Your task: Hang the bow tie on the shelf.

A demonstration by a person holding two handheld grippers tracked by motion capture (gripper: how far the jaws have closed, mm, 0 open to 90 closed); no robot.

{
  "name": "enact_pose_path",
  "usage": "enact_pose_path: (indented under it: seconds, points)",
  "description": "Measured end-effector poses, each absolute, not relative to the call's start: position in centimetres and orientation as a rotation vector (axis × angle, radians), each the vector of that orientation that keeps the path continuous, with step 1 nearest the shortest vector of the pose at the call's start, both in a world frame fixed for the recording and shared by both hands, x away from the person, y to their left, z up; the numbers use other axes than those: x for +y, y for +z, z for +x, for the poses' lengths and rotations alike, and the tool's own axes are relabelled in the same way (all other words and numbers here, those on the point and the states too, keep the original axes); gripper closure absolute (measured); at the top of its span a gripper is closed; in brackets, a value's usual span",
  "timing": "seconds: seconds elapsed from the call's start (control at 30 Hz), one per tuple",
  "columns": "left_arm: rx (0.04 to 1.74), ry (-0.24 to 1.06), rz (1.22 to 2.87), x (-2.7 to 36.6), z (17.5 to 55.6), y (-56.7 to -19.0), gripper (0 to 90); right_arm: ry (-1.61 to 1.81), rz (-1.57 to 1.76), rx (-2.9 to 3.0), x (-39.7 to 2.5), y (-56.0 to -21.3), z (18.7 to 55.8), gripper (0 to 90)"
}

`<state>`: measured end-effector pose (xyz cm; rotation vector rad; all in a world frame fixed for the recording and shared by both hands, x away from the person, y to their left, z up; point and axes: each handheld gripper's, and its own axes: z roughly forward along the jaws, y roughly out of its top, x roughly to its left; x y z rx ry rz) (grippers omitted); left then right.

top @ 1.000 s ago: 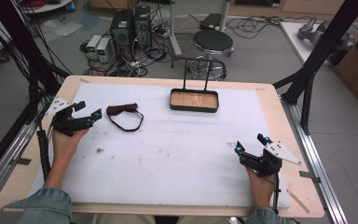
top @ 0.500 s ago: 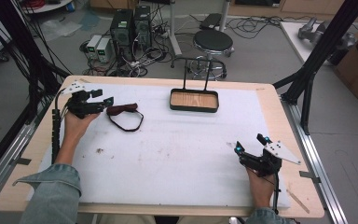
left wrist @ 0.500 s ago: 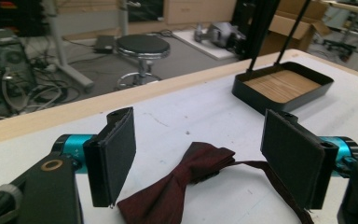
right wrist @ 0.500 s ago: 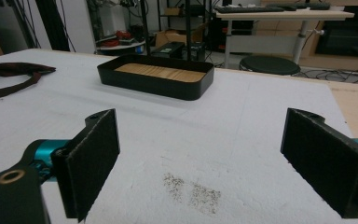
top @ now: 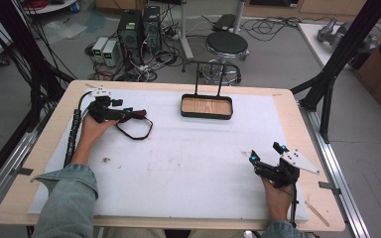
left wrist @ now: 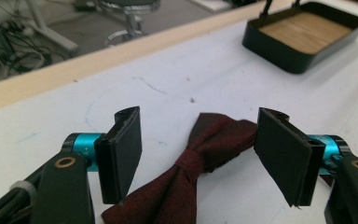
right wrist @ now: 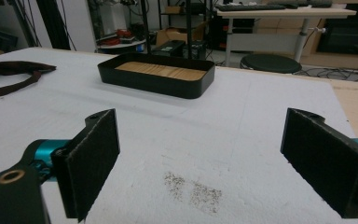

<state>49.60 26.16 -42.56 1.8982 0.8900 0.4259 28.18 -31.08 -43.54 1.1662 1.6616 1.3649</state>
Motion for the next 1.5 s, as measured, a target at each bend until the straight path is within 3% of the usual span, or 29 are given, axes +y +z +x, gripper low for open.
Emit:
enact_pose_path:
  seconds: [0.4, 0.63, 1.0, 1.17, 1.5]
  points:
    - [0.915, 0.357, 2.028, 25.8, 50.9, -44.3, 43.4, 1.369, 1.164, 1.669, -31.0, -43.5, 28.2, 10.7]
    - [0.898, 0.352, 2.057, 25.7, 50.8, -44.1, 60.4, 1.368, 1.164, 1.669, -31.0, -43.5, 28.2, 10.7]
    - [0.893, 0.342, 2.084, 25.6, 50.8, -44.3, 63.7, 1.366, 1.170, 1.668, -31.0, -43.5, 28.2, 10.7]
    - [0.873, 0.342, 2.099, 25.5, 50.6, -43.9, 75.9, 1.365, 1.175, 1.667, -31.0, -43.6, 28.2, 10.7]
    - [0.801, 0.349, 2.015, 24.8, 49.7, -40.6, 77.4, 1.363, 1.175, 1.668, -31.0, -43.6, 28.2, 10.7]
